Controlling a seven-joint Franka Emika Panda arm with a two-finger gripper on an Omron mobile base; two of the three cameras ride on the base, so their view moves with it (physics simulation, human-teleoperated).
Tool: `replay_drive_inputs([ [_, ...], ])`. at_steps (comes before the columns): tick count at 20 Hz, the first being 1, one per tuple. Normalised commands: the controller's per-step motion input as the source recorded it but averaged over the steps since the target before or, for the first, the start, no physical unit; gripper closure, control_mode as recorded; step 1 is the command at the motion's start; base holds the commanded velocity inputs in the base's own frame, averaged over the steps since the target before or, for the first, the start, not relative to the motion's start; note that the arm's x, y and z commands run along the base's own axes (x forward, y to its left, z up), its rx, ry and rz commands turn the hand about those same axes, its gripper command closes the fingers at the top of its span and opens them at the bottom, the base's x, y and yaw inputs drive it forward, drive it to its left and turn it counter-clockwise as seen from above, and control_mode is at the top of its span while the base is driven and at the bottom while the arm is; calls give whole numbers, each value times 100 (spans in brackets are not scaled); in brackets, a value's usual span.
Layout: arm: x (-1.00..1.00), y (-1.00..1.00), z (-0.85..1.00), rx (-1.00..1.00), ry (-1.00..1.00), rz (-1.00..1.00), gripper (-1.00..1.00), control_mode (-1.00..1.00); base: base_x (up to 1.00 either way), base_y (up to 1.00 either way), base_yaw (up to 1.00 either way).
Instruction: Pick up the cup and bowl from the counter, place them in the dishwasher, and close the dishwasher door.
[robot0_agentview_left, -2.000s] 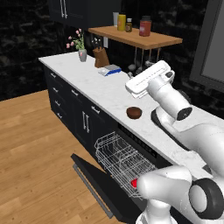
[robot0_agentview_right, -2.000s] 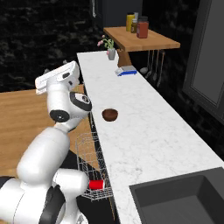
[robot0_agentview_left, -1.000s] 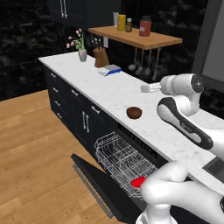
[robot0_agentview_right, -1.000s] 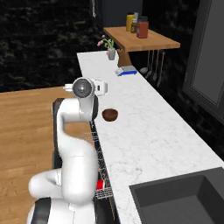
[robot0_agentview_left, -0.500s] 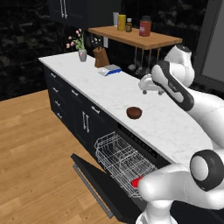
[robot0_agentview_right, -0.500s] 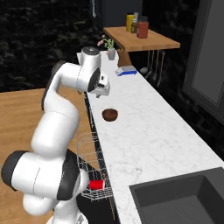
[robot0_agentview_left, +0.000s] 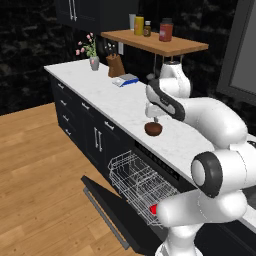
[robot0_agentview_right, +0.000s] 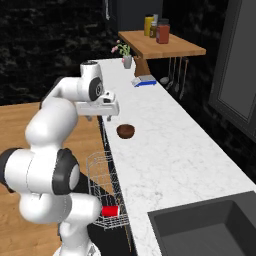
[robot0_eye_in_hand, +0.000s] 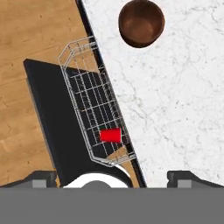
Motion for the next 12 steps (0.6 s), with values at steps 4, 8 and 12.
replay_drive_inputs([
  [4,16,0,-37,-17,2,0,-100,-100,0,0,0],
  [8,24,0,-46,-13,2,2,-100,-100,0,0,0],
  [12,31,0,-45,-9,0,5,-100,-100,0,0,0],
])
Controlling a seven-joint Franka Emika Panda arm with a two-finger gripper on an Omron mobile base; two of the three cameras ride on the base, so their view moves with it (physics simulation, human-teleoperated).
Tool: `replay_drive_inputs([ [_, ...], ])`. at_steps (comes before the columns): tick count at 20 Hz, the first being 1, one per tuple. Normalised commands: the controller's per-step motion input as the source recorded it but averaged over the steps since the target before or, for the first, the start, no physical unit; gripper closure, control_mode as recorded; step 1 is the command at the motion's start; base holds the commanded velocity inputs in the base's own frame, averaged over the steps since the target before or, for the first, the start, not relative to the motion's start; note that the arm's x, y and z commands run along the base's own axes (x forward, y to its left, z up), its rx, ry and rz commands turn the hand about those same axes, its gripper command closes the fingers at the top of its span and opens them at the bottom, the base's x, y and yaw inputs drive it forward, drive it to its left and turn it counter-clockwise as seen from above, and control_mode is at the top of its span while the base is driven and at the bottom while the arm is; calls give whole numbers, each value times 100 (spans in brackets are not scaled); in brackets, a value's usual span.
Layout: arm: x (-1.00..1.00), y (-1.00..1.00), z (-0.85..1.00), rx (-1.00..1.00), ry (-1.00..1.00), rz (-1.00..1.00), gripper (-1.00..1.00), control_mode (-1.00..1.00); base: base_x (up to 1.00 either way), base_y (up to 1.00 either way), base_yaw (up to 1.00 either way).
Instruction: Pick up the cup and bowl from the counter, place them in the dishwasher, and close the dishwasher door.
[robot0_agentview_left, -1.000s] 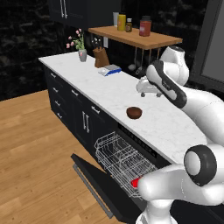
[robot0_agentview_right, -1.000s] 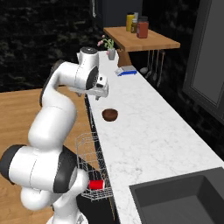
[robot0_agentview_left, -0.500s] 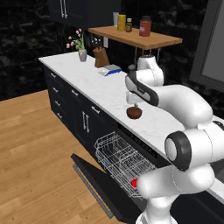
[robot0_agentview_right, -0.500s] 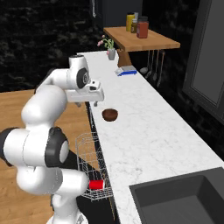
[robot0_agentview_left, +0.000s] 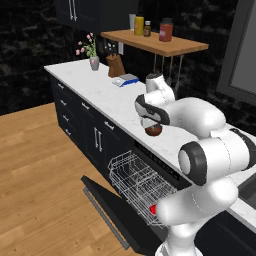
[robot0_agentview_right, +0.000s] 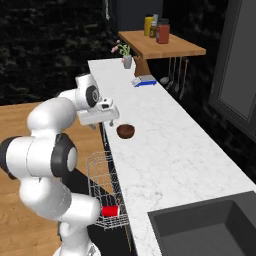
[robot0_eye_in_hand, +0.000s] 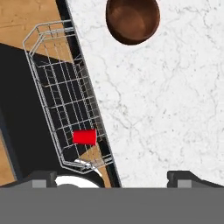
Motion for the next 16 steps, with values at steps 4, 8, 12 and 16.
replay_drive_inputs([
  [4,39,4,-41,-5,0,9,-100,-100,0,0,0],
  [8,42,5,-43,-4,0,9,-100,-100,0,0,0],
  [12,41,2,-37,-1,0,10,-100,-100,0,0,0],
  [16,42,0,-30,0,0,9,-100,-100,0,0,0],
])
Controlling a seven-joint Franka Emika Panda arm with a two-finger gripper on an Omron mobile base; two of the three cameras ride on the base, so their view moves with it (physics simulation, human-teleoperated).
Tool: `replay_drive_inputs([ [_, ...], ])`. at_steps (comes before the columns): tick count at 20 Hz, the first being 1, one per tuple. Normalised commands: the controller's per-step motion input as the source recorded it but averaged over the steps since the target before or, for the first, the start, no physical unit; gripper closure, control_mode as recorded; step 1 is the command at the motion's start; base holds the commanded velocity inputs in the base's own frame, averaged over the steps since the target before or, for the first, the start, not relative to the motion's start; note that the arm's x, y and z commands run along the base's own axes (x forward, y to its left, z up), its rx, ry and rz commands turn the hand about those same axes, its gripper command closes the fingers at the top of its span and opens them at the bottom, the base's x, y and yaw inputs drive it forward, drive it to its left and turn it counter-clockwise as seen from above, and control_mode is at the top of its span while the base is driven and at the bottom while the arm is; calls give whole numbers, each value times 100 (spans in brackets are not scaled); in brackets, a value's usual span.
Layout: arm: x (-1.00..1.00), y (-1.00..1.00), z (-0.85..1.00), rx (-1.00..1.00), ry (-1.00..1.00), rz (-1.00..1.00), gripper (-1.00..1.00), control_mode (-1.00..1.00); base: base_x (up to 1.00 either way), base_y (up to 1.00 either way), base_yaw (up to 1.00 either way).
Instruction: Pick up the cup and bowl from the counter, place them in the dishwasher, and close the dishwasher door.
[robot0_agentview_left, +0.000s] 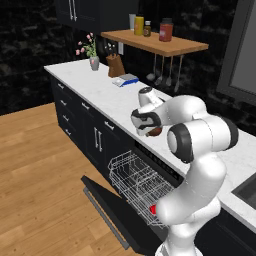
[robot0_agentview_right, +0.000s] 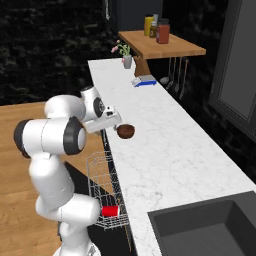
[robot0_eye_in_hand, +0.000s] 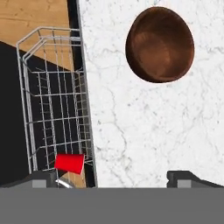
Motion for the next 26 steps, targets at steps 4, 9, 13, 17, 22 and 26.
replay_drive_inputs([
  [4,56,0,-29,0,0,7,-100,-100,0,0,0],
  [9,61,0,-23,0,0,5,-100,-100,0,0,0],
  [13,53,0,-23,0,0,2,-100,-100,0,0,0],
  [17,38,0,-26,0,0,0,-100,-100,0,0,0],
  [22,30,-2,-28,0,0,0,-100,-100,0,0,0],
  [26,28,-8,-28,0,0,0,-100,-100,0,0,0],
])
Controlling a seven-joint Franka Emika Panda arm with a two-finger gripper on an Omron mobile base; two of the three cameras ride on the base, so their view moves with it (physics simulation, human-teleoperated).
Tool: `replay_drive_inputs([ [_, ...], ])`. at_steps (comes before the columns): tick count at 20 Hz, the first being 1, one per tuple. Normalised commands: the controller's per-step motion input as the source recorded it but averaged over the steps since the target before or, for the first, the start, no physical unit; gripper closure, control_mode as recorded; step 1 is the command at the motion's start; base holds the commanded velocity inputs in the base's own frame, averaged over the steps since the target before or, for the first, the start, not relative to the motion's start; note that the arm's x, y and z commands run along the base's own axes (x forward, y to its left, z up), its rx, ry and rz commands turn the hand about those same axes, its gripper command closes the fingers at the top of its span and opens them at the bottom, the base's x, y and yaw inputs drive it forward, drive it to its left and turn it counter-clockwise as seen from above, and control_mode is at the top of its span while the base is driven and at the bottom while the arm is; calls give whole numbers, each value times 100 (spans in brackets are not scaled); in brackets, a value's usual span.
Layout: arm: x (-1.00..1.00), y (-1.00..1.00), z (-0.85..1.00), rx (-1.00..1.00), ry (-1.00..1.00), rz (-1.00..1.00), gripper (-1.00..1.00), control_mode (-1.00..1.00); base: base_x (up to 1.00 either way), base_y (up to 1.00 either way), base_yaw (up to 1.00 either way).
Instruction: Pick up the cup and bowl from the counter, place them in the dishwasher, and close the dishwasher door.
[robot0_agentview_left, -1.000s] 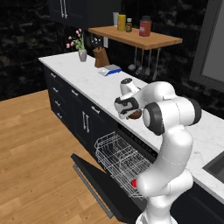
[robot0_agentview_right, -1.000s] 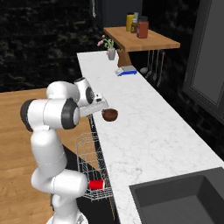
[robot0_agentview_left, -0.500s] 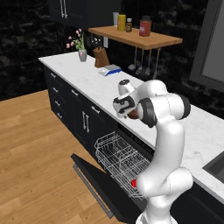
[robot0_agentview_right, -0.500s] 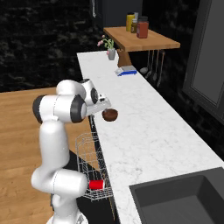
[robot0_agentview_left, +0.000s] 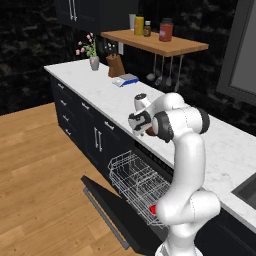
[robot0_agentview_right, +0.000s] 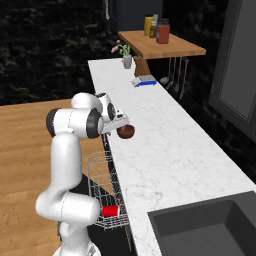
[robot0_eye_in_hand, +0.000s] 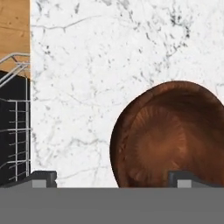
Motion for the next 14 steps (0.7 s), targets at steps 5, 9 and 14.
replay_drive_inputs([
  [5,23,-11,-24,0,0,0,-100,-100,0,0,0],
  [9,12,-11,-18,0,0,0,-100,-100,0,0,0],
  [14,-13,0,-6,0,0,0,100,-100,0,0,0],
])
